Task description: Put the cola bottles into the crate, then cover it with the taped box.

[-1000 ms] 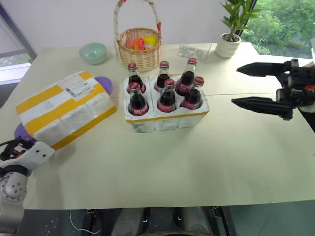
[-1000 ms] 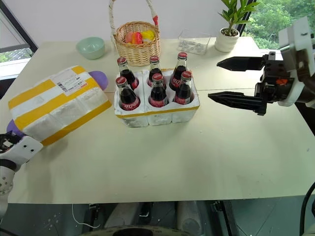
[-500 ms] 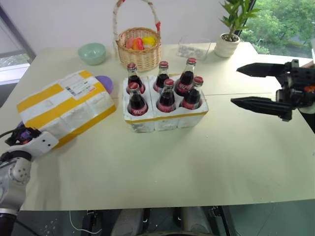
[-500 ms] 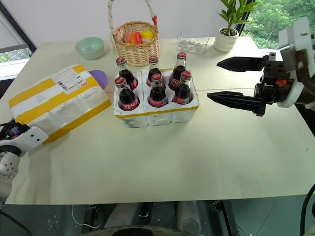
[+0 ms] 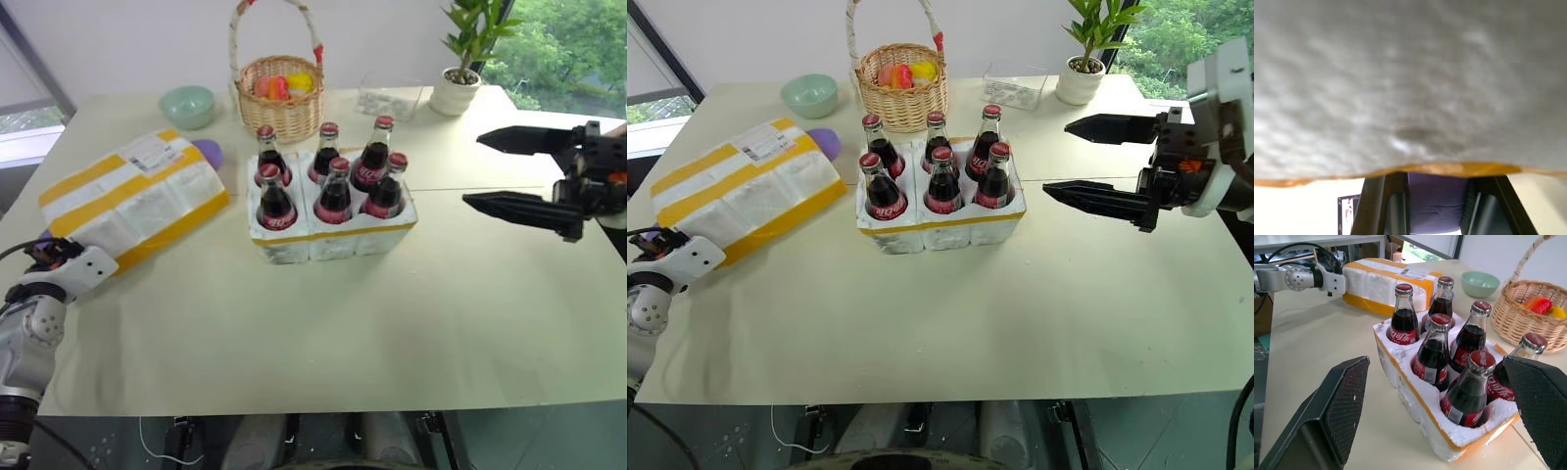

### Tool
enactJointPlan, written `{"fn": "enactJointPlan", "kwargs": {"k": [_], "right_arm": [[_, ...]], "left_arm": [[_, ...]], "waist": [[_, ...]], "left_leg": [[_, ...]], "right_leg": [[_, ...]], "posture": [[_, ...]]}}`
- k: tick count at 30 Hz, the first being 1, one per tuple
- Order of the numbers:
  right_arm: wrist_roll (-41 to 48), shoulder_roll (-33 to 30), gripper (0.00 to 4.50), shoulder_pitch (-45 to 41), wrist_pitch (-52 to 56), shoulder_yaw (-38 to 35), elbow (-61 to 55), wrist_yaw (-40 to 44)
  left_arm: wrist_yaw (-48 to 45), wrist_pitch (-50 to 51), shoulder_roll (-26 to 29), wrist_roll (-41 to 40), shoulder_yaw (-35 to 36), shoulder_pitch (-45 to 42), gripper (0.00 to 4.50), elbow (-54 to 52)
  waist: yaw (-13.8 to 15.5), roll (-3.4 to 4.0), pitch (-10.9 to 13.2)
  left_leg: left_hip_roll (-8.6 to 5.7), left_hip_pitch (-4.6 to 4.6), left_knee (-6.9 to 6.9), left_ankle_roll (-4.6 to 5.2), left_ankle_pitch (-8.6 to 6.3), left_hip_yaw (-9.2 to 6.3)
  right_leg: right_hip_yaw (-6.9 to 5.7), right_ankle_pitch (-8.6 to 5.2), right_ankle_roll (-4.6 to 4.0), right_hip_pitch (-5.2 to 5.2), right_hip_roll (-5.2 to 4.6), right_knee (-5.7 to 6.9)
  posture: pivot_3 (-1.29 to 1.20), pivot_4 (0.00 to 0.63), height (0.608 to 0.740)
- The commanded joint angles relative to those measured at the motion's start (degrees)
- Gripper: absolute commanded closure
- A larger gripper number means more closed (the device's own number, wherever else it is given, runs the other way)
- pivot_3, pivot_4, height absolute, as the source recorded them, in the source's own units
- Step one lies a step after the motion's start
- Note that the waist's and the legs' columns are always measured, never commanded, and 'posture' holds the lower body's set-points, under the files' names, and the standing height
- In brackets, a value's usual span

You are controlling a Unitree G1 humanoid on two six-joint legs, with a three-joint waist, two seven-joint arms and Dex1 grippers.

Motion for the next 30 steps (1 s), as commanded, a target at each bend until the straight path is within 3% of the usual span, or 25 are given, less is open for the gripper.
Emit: {"fn": "enactJointPlan", "kwargs": {"k": [1,5,10,18,24,30], "right_arm": [[-0.66,-1.21,0.0,0.5,-1.71,-3.14,-1.31,0.45],[-3.02,-1.0,0.0,0.98,-3.68,-2.05,-0.86,0.41],[-4.81,-0.56,0.0,0.89,-5.24,-0.59,0.26,0.91],[-5.33,-0.33,0.0,2.31,-5.86,-0.86,0.24,0.94],[-5.62,-0.15,0.0,2.35,-5.93,-1.03,0.29,0.44],[-4.87,0.55,0.0,3.74,-5.24,-2.61,-1.06,-0.87]], "left_arm": [[-1.08,-0.36,3.17,-1.53,1.8,-1.66,3.59,0.83],[-2.87,-0.69,8.13,-3.78,4.1,-7.24,3.59,1.87],[-9.97,-0.84,12.39,-9.88,4.0,-20.6,3.59,0.79],[-24.81,2.49,11.17,-14.55,-3.34,-35.45,3.59,-13.36],[-34.55,10.03,7.9,-13.72,-10.18,-40.32,3.59,-26.99],[-37.78,11.58,7.07,-6.42,-15.41,-42.37,3.59,-35.1]], "waist": [[0.0,0.0,0.0],[0.05,-0.12,0.0],[0.11,-0.16,-0.01],[-0.1,-0.17,0.01],[-0.07,-0.16,0.0],[-0.11,-0.18,0.02]], "left_leg": [[0.0,0.0,0.0,0.0,0.0,0.0],[0.0,0.0,0.02,0.0,0.0,0.0],[-0.01,-0.07,0.07,0.01,-0.01,0.0],[-0.01,-0.06,0.08,0.09,-0.03,0.12],[-0.03,-0.09,0.21,0.14,-0.05,0.14],[-0.01,-0.1,0.23,0.15,-0.03,0.15]], "right_leg": [[0.0,0.0,0.0,0.0,0.0,0.0],[0.0,0.0,0.0,0.0,0.0,0.01],[-0.03,0.0,0.0,0.0,0.0,-0.02],[-0.03,0.02,0.03,-0.05,0.0,0.02],[-0.03,0.06,0.1,-0.02,0.0,0.02],[-0.03,0.06,0.1,-0.02,0.07,0.06]], "posture": [[0.0,0.15,0.738],[0.0,0.15,0.738],[0.0,0.15,0.738],[0.0,0.15,0.738],[0.0,0.15,0.738],[0.0,0.15,0.738]]}}
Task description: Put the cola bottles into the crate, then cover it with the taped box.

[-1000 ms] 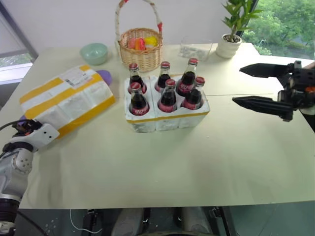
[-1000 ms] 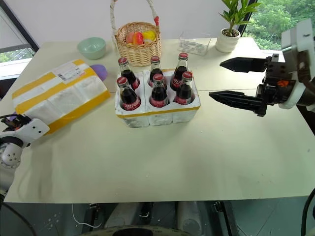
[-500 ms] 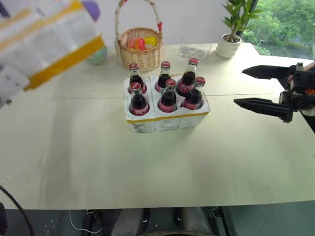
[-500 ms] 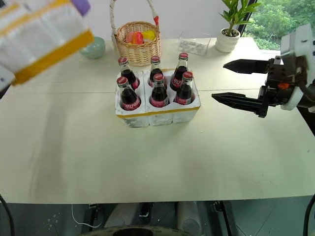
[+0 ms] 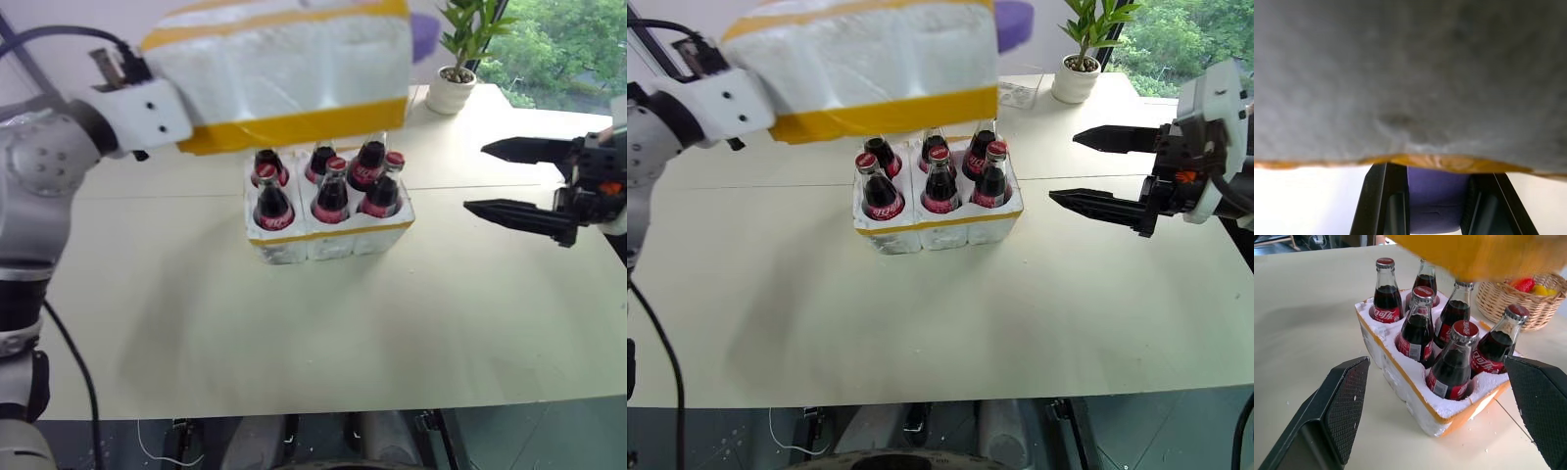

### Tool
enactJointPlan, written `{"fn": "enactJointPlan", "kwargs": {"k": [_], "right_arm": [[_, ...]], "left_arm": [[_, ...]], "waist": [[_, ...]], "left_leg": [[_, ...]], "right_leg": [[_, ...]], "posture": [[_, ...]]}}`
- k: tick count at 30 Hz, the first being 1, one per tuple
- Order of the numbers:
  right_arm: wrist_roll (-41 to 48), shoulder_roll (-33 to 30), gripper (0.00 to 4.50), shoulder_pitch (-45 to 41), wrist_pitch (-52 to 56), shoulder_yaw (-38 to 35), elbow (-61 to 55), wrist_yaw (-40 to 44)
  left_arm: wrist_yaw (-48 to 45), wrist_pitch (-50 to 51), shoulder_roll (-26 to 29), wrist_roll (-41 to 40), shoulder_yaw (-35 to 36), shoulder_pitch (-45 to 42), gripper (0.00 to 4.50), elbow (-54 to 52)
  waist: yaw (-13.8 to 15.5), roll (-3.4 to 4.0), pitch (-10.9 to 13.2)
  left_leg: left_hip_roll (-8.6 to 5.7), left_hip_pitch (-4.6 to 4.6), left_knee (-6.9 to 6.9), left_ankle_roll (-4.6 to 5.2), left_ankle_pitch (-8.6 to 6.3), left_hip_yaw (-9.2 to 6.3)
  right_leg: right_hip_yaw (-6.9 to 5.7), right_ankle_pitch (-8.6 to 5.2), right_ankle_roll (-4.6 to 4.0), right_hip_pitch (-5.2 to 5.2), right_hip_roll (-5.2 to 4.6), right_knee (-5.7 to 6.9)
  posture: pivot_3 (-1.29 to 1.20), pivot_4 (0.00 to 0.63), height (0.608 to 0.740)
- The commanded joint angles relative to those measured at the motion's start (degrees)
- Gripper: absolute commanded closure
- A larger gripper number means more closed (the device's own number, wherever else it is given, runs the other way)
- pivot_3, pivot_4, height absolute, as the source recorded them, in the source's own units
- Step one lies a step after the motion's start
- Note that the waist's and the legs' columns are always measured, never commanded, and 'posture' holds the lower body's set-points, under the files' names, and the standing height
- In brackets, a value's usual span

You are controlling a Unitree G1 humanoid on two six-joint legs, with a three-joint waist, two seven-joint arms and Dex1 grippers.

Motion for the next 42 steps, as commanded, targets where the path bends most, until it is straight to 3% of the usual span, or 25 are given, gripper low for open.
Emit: {"fn": "enactJointPlan", "kwargs": {"k": [1,20,23,28,38,42], "right_arm": [[1.35,0.34,0.0,-0.21,-0.2,-3.51,-1.32,-0.98],[3.44,2.13,0.0,2.06,0.12,-5.57,-3.13,-4.91],[3.3,2.17,0.0,1.84,-0.03,-5.41,-2.57,-4.97],[2.9,2.31,0.0,1.39,-0.45,-4.89,-1.74,-4.87],[2.15,1.88,0.0,0.37,-0.88,-3.87,-0.05,-3.33],[0.93,1.52,0.0,0.34,-1.59,-3.02,0.94,-2.11]], "left_arm": [[-0.9,0.05,0.7,4.8,-1.14,-2.13,3.59,-3.77],[-5.45,0.46,-5.9,15.85,-5.75,0.46,3.59,-7.93],[-5.78,0.43,-5.45,15.78,-4.1,0.12,2.6,-7.5],[-7.3,0.33,-3.27,15.66,-2.46,1.13,0.18,-7.12],[-17.92,6.28,0.71,7.19,4.23,13.34,0.18,-14.18],[-22.62,0.83,5.65,-0.46,9.92,23.73,0.18,-10.53]], "waist": [[0.07,0.0,0.0],[0.2,0.0,0.0],[0.15,-0.01,0.01],[0.13,-0.01,0.01],[0.12,0.0,0.0],[0.03,0.04,0.0]], "left_leg": [[0.0,0.0,0.0,0.0,0.0,0.0],[0.0,-0.08,0.54,0.2,-0.12,-0.02],[0.0,-0.09,0.53,0.2,-0.12,-0.02],[0.0,-0.1,0.53,0.2,-0.12,-0.02],[0.0,-0.1,0.53,0.21,-0.13,-0.03],[0.01,-0.09,0.52,0.23,-0.14,-0.03]], "right_leg": [[0.0,0.0,0.0,0.0,0.0,0.0],[-0.03,0.08,0.15,0.21,0.01,0.01],[-0.03,0.08,0.15,0.19,0.02,0.01],[-0.03,0.08,0.15,0.18,0.01,0.01],[-0.02,0.08,0.15,0.18,0.0,0.0],[-0.02,0.08,0.14,0.17,-0.02,-0.02]], "posture": [[0.0,0.15,0.738],[0.0,0.15,0.738],[0.0,0.15,0.738],[0.0,0.15,0.738],[0.0,0.15,0.738],[0.0,0.15,0.738]]}}
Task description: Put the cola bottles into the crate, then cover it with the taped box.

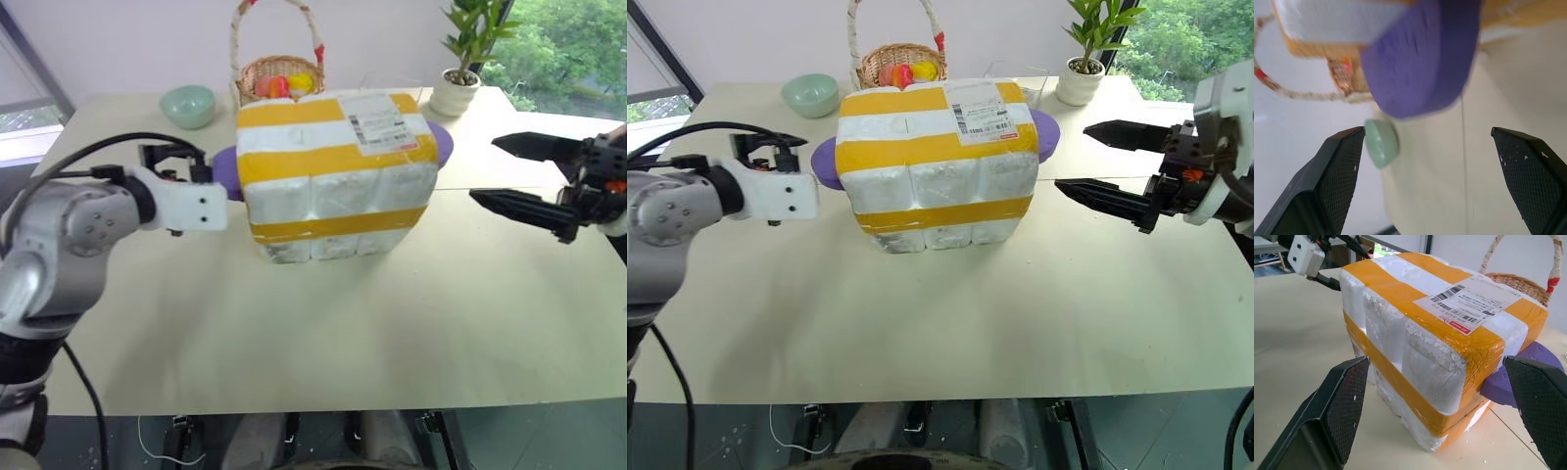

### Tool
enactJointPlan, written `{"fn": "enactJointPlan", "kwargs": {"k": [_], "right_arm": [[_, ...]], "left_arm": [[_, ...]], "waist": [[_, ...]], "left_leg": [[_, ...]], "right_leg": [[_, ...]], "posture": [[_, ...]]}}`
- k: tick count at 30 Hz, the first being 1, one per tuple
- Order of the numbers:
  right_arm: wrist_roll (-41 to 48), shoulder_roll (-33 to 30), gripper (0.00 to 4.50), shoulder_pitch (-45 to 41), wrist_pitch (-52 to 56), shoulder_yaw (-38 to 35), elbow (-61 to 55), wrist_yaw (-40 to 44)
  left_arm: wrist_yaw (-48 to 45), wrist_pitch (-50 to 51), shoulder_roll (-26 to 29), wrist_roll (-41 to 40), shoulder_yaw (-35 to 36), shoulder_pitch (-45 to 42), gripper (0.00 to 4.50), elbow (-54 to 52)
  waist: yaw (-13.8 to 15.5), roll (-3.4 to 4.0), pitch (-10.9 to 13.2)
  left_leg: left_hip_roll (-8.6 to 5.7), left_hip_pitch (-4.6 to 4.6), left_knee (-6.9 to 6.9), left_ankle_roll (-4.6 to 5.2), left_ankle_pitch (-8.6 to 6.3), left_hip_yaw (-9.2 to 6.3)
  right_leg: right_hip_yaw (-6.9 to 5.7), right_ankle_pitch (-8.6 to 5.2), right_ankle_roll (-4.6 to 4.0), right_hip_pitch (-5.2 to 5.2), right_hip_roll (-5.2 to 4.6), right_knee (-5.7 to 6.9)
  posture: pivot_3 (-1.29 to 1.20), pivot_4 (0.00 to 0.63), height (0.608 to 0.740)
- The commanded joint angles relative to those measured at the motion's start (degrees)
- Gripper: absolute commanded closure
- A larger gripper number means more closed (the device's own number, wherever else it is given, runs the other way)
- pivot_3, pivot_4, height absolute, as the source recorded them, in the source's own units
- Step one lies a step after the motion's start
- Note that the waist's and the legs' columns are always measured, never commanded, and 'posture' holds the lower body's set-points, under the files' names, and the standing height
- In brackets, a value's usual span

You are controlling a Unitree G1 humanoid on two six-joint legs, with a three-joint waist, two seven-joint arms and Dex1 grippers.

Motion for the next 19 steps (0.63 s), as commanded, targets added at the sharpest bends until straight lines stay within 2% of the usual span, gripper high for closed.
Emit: {"fn": "enactJointPlan", "kwargs": {"k": [1,3,6,8,11,13,19], "right_arm": [[-0.99,-1.04,0.0,-0.9,-1.61,-0.24,0.52,1.12],[-1.52,-1.21,0.0,-0.91,-1.79,0.18,0.83,1.73],[-3.18,-1.66,0.0,0.06,-2.61,0.8,1.32,3.13],[-4.46,-1.94,0.0,1.08,-3.16,1.09,1.9,4.14],[-5.53,-1.99,0.0,2.12,-3.59,1.25,2.79,5.12],[-6.06,-1.88,0.0,2.31,-3.74,1.41,3.4,5.27],[-7.67,-1.51,0.0,3.06,-4.37,1.83,4.57,5.46]], "left_arm": [[-4.0,-4.87,3.86,-6.61,5.93,7.26,0.18,2.98],[-6.28,-4.98,3.46,-12.89,8.73,10.06,0.18,7.34],[-12.69,5.38,0.62,-27.86,14.15,8.92,0.18,12.66],[-18.55,15.36,0.28,-40.07,18.03,4.8,0.18,16.19],[-23.12,33.37,1.37,-55.35,21.16,-6.1,0.18,23.38],[-24.52,38.4,2.43,-59.47,20.82,-10.7,0.18,26.74],[-28.21,35.98,5.37,-60.13,14.74,-12.36,0.18,28.29]], "waist": [[-0.12,0.05,-0.01],[-0.06,0.07,0.0],[0.24,0.06,0.01],[0.21,0.03,0.03],[0.05,-0.01,0.04],[-0.16,0.0,0.04],[-0.85,0.13,0.0]], "left_leg": [[0.0,0.0,-0.01,0.0,0.0,0.0],[0.0,0.03,-0.04,0.01,-0.01,0.01],[0.03,0.02,-0.01,0.0,-0.01,-0.02],[0.02,-0.01,0.03,0.03,-0.02,-0.02],[0.02,-0.08,0.14,0.04,-0.03,-0.06],[0.0,-0.07,0.16,0.04,-0.02,-0.05],[0.02,0.09,0.02,-0.01,-0.02,0.05]], "right_leg": [[0.0,0.0,0.0,-0.01,0.0,-0.02],[0.01,-0.01,-0.01,-0.01,-0.01,0.0],[-0.03,-0.01,-0.02,0.02,-0.02,-0.01],[-0.05,-0.01,-0.02,0.03,-0.02,-0.05],[-0.15,0.0,0.0,0.01,-0.01,-0.03],[-0.18,0.01,0.01,0.01,0.02,0.02],[-0.13,0.0,0.01,0.02,0.01,0.06]], "posture": [[0.0,0.15,0.738],[0.0,0.15,0.738],[0.0,0.15,0.738],[0.0,0.15,0.738],[0.0,0.15,0.738],[0.0,0.15,0.738],[0.0,0.15,0.738]]}}
